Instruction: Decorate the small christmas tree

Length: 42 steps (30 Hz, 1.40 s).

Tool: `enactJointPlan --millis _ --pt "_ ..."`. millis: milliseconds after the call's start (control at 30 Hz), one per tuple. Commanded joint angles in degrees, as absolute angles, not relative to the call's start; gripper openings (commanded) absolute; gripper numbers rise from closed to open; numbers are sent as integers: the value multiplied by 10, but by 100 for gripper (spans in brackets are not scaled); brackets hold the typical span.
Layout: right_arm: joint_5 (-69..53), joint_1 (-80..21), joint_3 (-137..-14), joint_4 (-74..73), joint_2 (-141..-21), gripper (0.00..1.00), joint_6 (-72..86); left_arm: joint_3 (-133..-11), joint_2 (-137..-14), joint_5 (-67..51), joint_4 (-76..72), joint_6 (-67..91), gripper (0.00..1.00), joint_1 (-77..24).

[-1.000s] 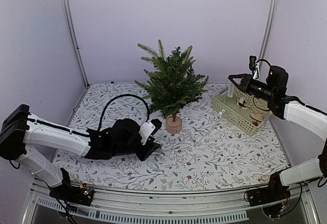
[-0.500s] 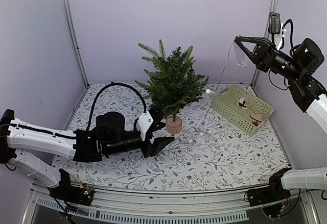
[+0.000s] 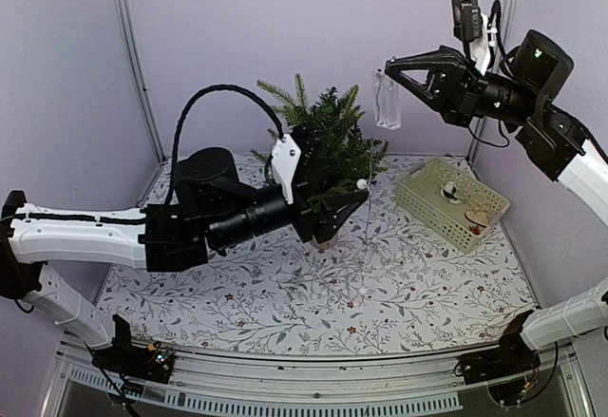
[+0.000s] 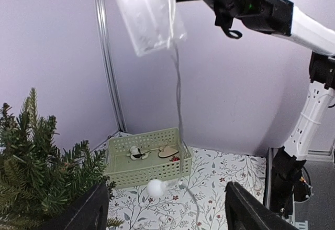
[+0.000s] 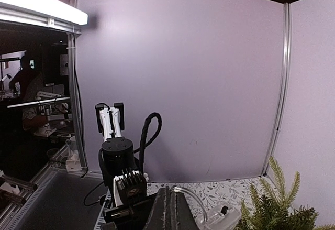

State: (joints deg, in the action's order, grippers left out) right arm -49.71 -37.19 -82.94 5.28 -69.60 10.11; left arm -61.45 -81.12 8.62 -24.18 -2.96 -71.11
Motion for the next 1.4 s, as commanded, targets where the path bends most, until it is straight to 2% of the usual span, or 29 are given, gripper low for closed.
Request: enactJointPlan --millis 0,167,233,267,300,367,400,433,467,533,567,600,633,700,733,833,867,1000,1167,1267,1367 --pt "-487 -424 -877 -18 -740 0 38 -652 -785 43 -192 -19 78 -721" --pt "-485 -477 -929 -59 -792 0 -19 -664 -769 79 -167 -3 75 -721" --pt "-487 -489 -946 -65 -813 0 -29 -661 -760 88 -165 -2 70 -721" --pt "-489 -492 -954 -66 -819 0 -32 -660 -756 89 -163 -2 63 -721" --pt "-492 -495 -963 -65 -827 0 -34 -659 -752 90 -160 -2 51 -721" --pt "-497 -497 -980 -61 -845 0 -35 -654 -740 83 -154 12 23 -721" --pt "-498 -498 -987 -57 -853 0 -33 -648 -730 77 -156 15 11 -721" --pt "-499 -498 -998 -54 -865 0 -31 -639 -718 68 -164 18 2 -722" --pt "-501 -500 -1007 -48 -874 0 -30 -629 -704 61 -175 20 0 -722" --pt "-505 -500 -1022 -27 -908 3 -18 -609 -674 57 -192 24 0 -722" --pt "-510 -500 -1028 -18 -918 7 -12 -604 -658 57 -196 24 0 -722" --pt "-514 -500 -1034 -10 -938 16 -5 -600 -644 62 -200 24 0 -722" --pt "-516 -499 -1037 -6 -949 26 7 -597 -627 71 -201 24 0 -722" --pt "-516 -500 -1035 9 -970 59 24 -593 -595 99 -206 21 0 -719" --pt "-515 -500 -1029 14 -978 70 29 -592 -581 118 -206 20 0 -716" --pt "-517 -500 -988 40 -981 94 42 -593 -551 157 -199 29 0 -690" --pt "-519 -500 -969 49 -979 98 45 -595 -546 167 -191 38 0 -673" --pt "-515 -500 -889 65 -956 99 48 -591 -533 151 -162 109 0 -555" --pt "-491 -501 -789 61 -911 99 31 -595 -543 91 -114 208 0 -353" --pt "-468 -500 -741 50 -884 99 22 -589 -576 16 -93 280 0 -213" --pt "-445 -500 -694 48 -860 99 20 -571 -618 -52 -97 327 0 -119"
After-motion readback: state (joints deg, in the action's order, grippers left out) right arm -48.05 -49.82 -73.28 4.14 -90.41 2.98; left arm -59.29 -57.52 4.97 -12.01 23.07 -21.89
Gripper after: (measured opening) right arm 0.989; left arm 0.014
